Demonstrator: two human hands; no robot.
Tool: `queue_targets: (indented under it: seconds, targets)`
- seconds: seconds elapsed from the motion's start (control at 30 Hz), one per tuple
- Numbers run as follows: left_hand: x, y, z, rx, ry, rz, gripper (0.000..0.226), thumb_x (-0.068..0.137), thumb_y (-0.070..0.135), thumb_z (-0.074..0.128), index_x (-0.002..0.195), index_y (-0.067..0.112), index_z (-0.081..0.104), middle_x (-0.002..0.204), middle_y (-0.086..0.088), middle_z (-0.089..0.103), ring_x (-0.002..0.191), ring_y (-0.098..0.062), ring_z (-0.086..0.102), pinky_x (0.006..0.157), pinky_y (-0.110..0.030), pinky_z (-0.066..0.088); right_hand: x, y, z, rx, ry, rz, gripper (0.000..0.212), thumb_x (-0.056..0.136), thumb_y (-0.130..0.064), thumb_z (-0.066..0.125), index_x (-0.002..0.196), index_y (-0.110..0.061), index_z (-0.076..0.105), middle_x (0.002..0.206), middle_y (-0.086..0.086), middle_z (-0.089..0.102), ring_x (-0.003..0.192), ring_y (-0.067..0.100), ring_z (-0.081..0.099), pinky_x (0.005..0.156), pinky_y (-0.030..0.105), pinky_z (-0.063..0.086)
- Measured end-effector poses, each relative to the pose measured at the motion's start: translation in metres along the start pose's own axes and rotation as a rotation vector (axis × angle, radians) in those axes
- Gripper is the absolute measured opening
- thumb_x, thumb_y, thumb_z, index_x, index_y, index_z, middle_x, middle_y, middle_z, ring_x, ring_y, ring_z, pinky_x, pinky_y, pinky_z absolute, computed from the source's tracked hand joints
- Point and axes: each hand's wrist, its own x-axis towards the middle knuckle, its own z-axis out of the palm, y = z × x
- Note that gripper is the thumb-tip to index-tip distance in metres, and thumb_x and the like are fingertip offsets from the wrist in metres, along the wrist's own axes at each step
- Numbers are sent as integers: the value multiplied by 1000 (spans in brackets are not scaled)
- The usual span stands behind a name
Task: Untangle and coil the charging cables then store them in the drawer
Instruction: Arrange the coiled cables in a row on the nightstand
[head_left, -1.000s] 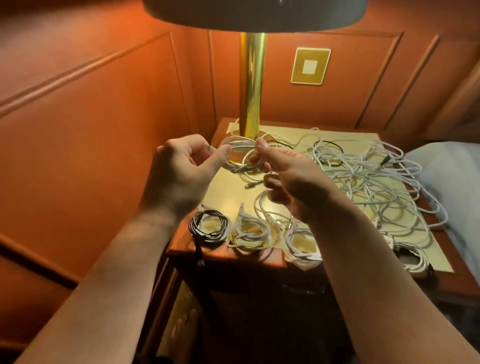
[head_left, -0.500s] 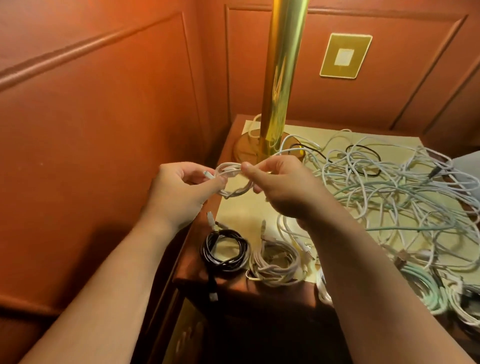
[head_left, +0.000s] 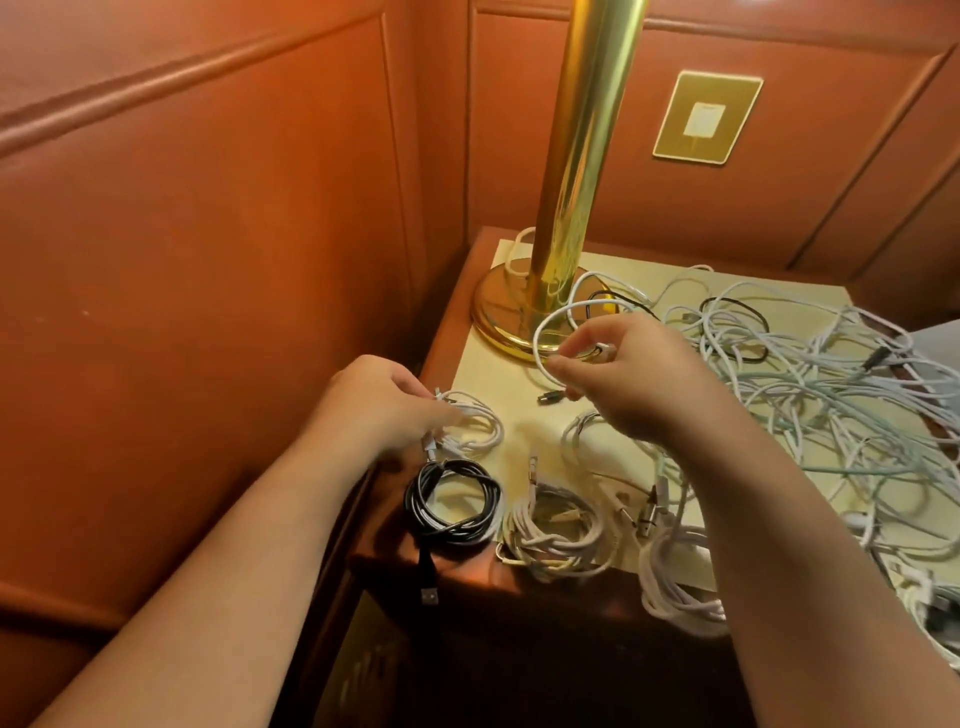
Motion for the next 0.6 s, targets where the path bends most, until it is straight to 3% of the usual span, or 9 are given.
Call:
queue_targets:
  seconds: [0.07,0.2,0.3,0.4,0.6]
  targets:
    - [-2,3,-5,25,-8,-20,35,73,53,86,74,19,75,57,5,62,56,-14,53,55,-24,39,-2,11,-2,-155,36,0,14,93,-44,74,92,-30,71,79,-6,71,57,11,64,56,29,48]
    - [-11,14,-6,115,182,136,34,81,58,76,84,24,69,85,5,66,81,-11,58,58,-27,38,-3,34,-12,-277,69,40,15,88,-47,79,93,-36,70,86,-9,73,72,13,71,71,41,63]
    - [-16,27,1,121,241,280,23,86,50,74,83,27,70,83,9,67,81,-8,59,58,-25,41,-2,44,-23,-254,71,32,11,87,-44,80,90,-37,71,84,-11,73,73,11,70,70,41,63]
    - [-16,40,16,176,199,396,14,89,44,73,86,30,72,83,13,67,82,-9,62,70,-31,54,0,49,-24,-256,39,47,13,84,-39,84,91,-37,74,84,-12,72,75,11,70,71,39,63]
    - [-18,65,54,336,158,461,13,93,39,69,94,29,77,83,14,64,81,-11,60,85,-44,57,9,62,-12,-219,-51,80,23,79,-24,88,91,-37,74,97,-8,73,83,14,72,74,42,65]
